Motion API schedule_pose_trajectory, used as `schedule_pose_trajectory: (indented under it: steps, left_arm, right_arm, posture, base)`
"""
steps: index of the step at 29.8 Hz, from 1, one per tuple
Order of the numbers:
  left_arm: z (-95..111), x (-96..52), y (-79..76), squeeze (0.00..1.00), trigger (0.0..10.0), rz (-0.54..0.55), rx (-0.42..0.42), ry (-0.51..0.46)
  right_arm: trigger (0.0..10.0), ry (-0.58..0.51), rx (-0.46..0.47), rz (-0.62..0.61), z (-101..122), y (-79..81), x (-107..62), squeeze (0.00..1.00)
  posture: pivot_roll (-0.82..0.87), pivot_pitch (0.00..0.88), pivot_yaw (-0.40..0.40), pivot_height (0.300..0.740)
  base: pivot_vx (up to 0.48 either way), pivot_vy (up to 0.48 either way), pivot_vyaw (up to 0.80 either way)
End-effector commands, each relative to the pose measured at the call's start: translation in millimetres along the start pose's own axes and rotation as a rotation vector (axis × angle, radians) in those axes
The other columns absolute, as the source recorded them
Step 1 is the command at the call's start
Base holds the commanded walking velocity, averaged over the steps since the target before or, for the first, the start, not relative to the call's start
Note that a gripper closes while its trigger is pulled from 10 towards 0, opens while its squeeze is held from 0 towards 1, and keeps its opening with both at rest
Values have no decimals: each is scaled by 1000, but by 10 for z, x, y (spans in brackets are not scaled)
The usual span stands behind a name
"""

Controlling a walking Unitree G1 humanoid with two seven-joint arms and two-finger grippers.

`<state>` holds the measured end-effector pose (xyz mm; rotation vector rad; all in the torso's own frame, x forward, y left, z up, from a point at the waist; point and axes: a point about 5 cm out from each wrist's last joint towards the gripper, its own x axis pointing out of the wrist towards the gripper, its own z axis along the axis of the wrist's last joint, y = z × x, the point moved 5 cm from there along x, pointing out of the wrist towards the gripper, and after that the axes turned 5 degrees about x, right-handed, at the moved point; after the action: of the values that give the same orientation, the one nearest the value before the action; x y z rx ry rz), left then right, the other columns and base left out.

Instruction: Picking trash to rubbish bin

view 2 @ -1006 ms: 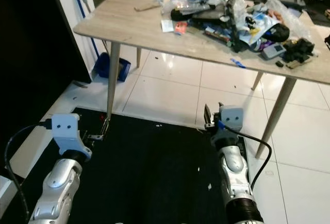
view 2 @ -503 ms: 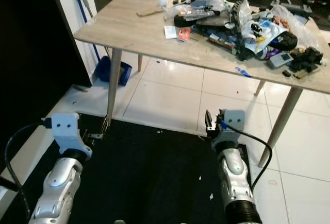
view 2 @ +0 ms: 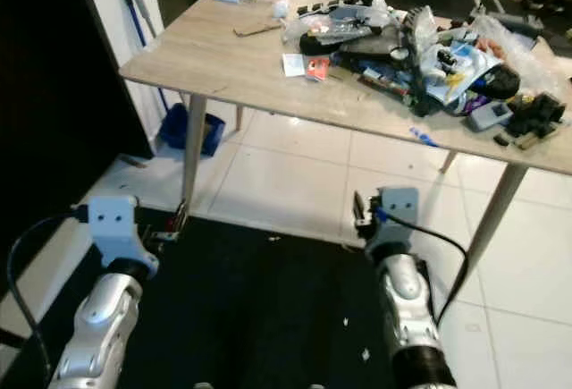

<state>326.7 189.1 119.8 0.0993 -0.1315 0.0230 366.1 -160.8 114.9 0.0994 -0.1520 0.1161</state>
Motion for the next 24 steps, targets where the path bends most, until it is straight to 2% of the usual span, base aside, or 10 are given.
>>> schedule_pose_trajectory:
  steps: [1, 6, 12, 18, 24]
  left_arm:
    - [-72, -33, -15, 0, 10000, -6, 3, 26]
    - [-60, -26, -19, 0, 10000, -7, 4, 22]
    - [-30, -9, -2, 0, 10000, -6, 6, 12]
    - [-25, -2, 10, 0, 10000, -5, 6, 10]
    - [-23, -2, 7, 0, 10000, -5, 6, 8]
  right_arm:
    - [10000, 20, 7, -25, -29, -81, -29, 0]
    - [10000, 13, -27, -34, -3, -99, -17, 0]
    - [10000, 10, 6, -19, 24, -72, 16, 0]
    - [10000, 4, -25, 2, 59, -40, 41, 0]
    - [10000, 2, -19, 9, 55, -21, 31, 0]
  posture:
    - [-6, 149, -59, 740]
    - [-3, 154, -61, 740]
    - [-1, 141, -60, 740]
    - [-1, 141, -63, 740]
    - [1, 137, -66, 740]
  base:
    - [251, 0, 0]
    - [255, 0, 0]
    - [254, 0, 0]
    - [253, 0, 0]
    - [255, 0, 0]
